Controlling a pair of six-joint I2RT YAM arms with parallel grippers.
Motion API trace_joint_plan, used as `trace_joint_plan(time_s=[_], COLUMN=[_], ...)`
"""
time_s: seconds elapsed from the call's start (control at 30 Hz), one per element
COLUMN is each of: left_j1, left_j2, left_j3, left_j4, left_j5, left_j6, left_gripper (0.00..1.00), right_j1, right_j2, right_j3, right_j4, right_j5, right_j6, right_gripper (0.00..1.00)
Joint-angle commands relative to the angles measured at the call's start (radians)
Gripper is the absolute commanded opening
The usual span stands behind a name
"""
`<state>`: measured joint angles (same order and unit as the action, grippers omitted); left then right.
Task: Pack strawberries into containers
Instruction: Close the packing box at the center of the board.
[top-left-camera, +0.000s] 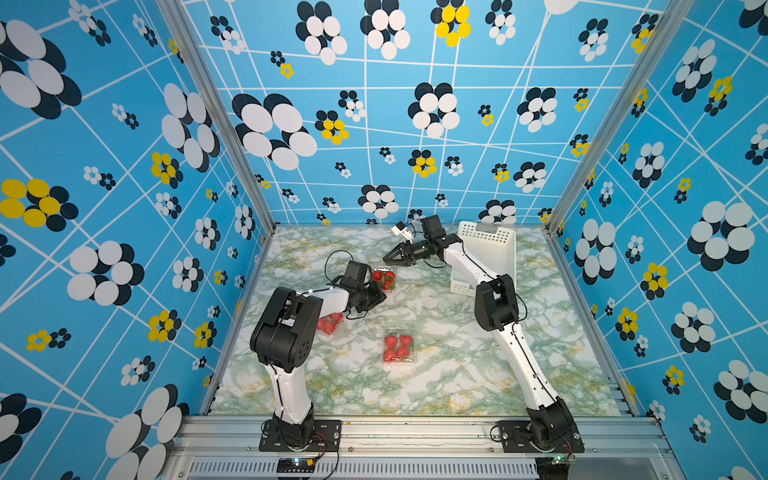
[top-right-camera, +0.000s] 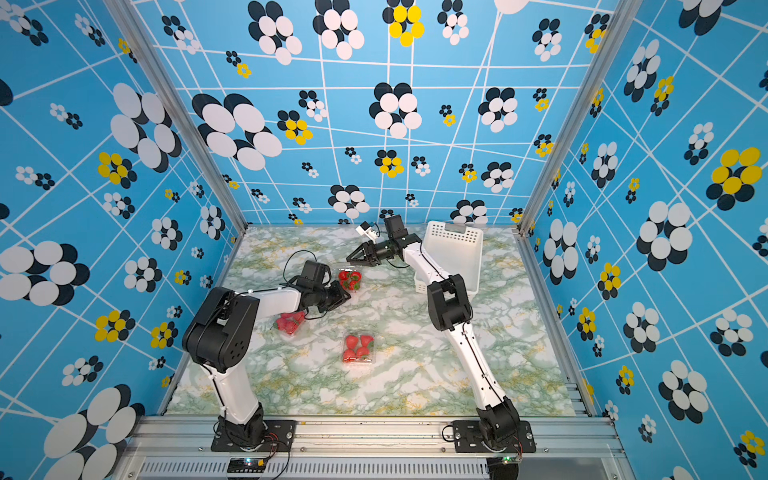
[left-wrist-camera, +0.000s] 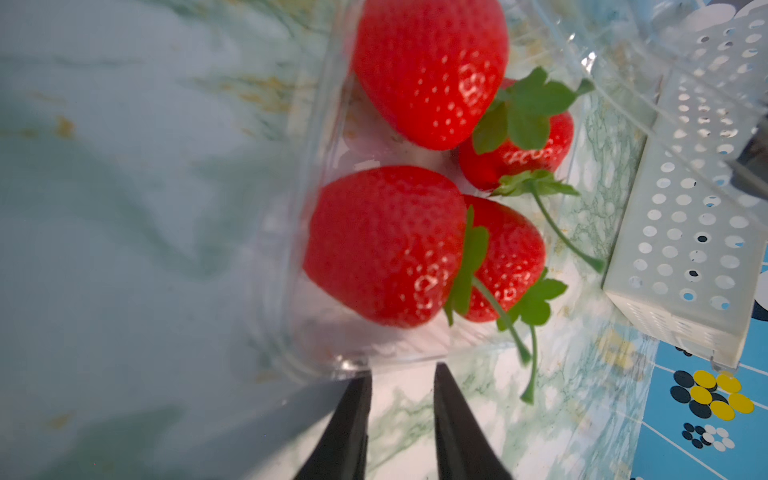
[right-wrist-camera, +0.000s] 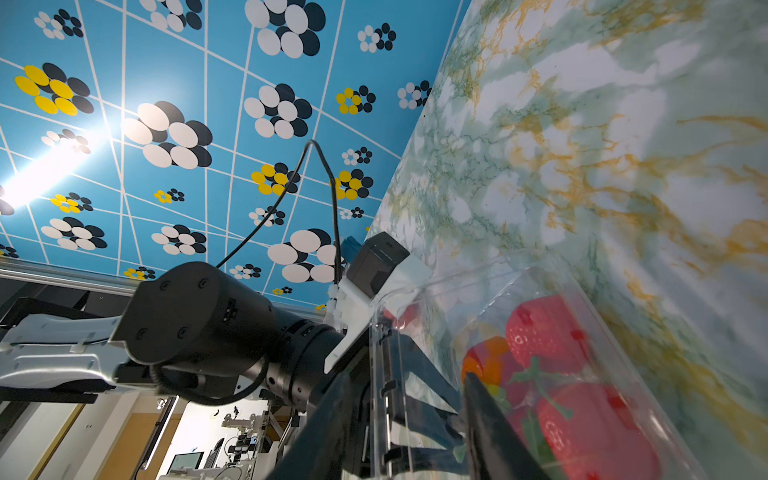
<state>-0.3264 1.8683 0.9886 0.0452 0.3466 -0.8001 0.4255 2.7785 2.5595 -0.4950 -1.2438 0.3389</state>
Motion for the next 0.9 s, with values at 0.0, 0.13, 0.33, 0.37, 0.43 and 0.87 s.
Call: trace_joint_plan(time_s=[0.0, 0.13, 0.33, 0.37, 0.43, 0.87], left_j1=[0.015, 0.026, 0.038, 0.041, 0.044, 0.062], left_j2=[-0.039, -0.061, -0.106, -0.112, -0.126, -0.207], left_j3=[-0.044, -0.073, -0.108, -0.113, -0.129, -0.197], left_j4=[-0.043, -0.041, -0.028, -0.026, -0.013, 0.165], left_j5=[-0.027, -0.028, -0.037, -0.035, -0.035, -0.024], left_j6=[0.016, 0.018, 0.027, 0.028, 0.027, -0.002], left_gripper=[0.27, 0.27, 0.28, 0.28, 0.28, 0.41], right_j1=[0.021, 0.038, 0.061, 0.061, 0.061, 0.062], right_j2=[0.002, -0.022, -0.026, -0.026, -0.026, -0.033], right_j3=[0.015, -0.039, -0.078, -0.087, -0.105, -0.172], right_j4=[-0.089, -0.108, -0.162, -0.159, -0.154, -0.099], right_j5=[0.003, 0.015, 0.044, 0.049, 0.055, 0.167], right_j6=[-0.062, -0.091, -0.129, -0.126, -0.119, -0.035], right_gripper=[0.43, 0.42, 0.4, 0.4, 0.39, 0.33])
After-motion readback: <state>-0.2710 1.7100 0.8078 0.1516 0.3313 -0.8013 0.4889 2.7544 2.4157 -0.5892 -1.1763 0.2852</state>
